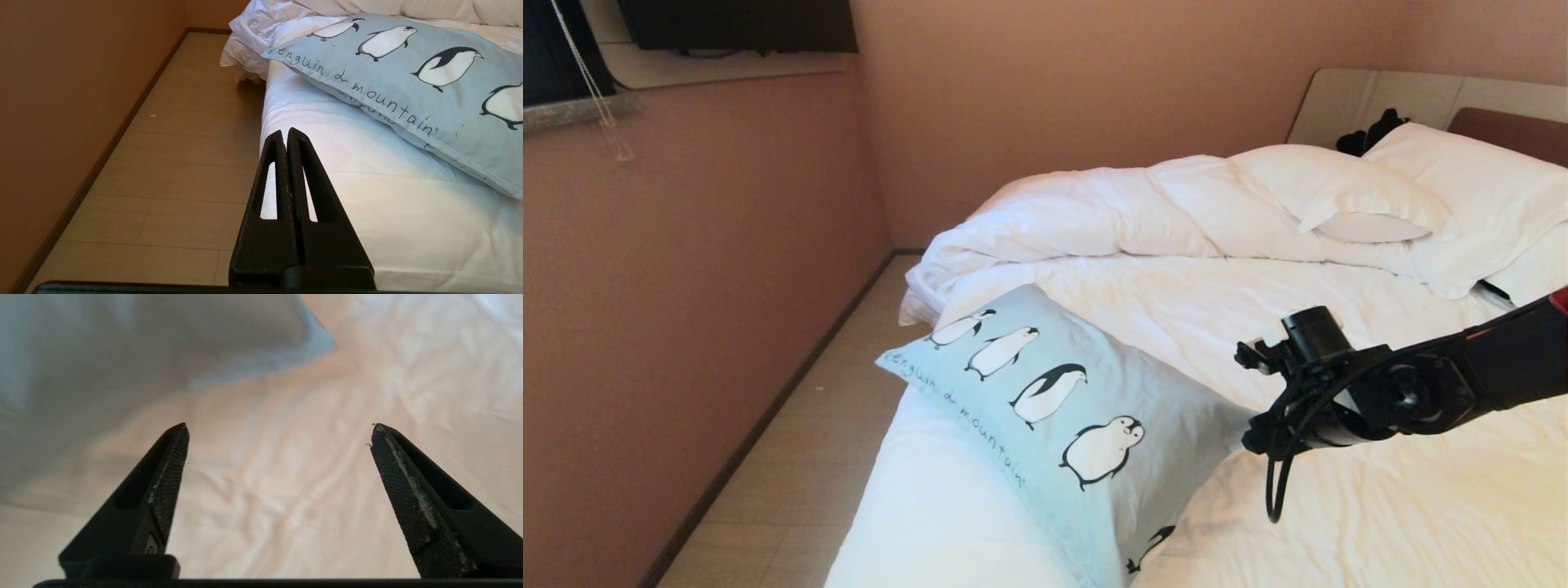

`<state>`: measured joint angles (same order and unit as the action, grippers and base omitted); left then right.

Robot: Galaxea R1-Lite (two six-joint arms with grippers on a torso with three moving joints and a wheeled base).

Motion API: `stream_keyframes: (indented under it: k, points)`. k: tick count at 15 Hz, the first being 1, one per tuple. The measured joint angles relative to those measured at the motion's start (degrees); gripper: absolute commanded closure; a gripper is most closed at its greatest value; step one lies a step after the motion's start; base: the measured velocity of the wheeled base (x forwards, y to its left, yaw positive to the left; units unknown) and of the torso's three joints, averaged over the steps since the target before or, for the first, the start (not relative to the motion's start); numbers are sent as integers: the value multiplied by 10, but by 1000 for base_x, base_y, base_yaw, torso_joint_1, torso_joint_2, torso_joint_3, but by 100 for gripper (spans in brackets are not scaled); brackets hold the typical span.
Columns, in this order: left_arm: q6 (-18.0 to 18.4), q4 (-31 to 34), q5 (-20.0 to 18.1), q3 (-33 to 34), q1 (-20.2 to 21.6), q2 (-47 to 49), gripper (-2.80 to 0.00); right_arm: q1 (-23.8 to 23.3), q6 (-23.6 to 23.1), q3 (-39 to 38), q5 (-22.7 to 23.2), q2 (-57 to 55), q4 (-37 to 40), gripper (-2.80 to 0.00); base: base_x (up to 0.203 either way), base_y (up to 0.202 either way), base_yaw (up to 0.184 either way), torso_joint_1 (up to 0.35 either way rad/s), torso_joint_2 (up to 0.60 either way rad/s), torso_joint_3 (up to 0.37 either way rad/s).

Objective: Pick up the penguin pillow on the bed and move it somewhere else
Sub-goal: Pick up the pillow

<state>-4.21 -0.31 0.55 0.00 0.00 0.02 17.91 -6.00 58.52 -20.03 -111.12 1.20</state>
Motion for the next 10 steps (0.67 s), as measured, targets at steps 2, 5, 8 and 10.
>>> stream_keyframes:
  k: [2,5,8,10]
  points:
    - [0,0,0,0,0,0,0,0,-39,-25,-32,4,-14,-280,0,0,0,0,0,0]
    - [0,0,0,0,0,0,0,0,-93,-48,-64,-23,-53,-280,0,0,0,0,0,0]
    - [0,0,0,0,0,0,0,0,-144,-61,-75,-78,-113,-280,0,0,0,0,0,0]
    - [0,0,0,0,0,0,0,1,-181,-70,-76,-116,-166,-280,0,0,0,0,0,0]
